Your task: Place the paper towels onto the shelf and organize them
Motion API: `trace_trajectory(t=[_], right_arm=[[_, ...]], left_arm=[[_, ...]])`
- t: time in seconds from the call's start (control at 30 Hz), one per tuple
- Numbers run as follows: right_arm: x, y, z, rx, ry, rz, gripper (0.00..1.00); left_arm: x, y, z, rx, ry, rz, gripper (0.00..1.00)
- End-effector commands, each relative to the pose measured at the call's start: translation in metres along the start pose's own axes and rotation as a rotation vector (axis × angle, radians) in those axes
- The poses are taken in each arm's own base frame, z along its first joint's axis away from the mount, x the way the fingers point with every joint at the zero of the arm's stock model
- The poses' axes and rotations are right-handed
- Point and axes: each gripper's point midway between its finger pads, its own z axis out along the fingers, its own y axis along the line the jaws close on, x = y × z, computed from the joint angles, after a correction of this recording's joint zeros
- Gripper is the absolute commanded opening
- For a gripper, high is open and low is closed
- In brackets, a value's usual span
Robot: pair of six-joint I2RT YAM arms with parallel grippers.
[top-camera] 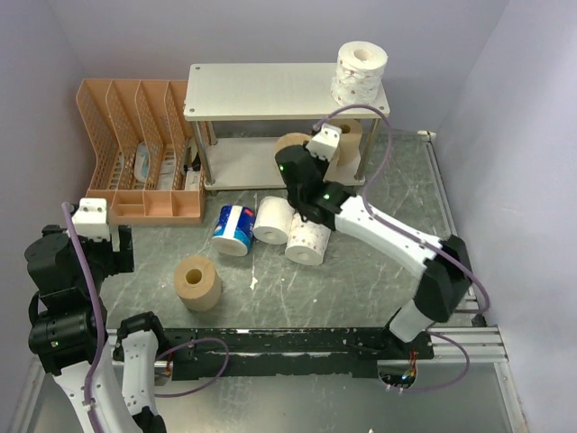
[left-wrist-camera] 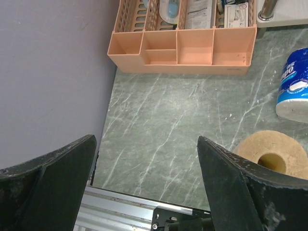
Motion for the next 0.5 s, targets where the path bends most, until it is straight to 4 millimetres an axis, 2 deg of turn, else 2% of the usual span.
trace_trajectory(t=[0.0, 0.2, 0.3, 0.47], right_arm=[[-0.025, 0.051, 0.043, -0.104, -0.103, 0.047, 0.0], [-0.012, 0.095, 0.081, -0.153, -0.084, 0.052, 0.0], [-0.003, 0.109, 0.098, -0.144, -0.081, 0.051, 0.0], [0.03, 0.107, 0.124, -0.084, -0.051, 0.022, 0.0]], left_arm=[[-0.002, 0.002, -0.005, -0.013, -0.006, -0.001, 0.98], [-0.004, 0.001, -0.004, 0.0, -0.006, 0.002, 0.98], [-0.004, 0.001, -0.004, -0.002, -0.005, 0.002, 0.98], [-0.003, 0.001, -0.001, -0.001, 0.0, 0.004, 0.98]])
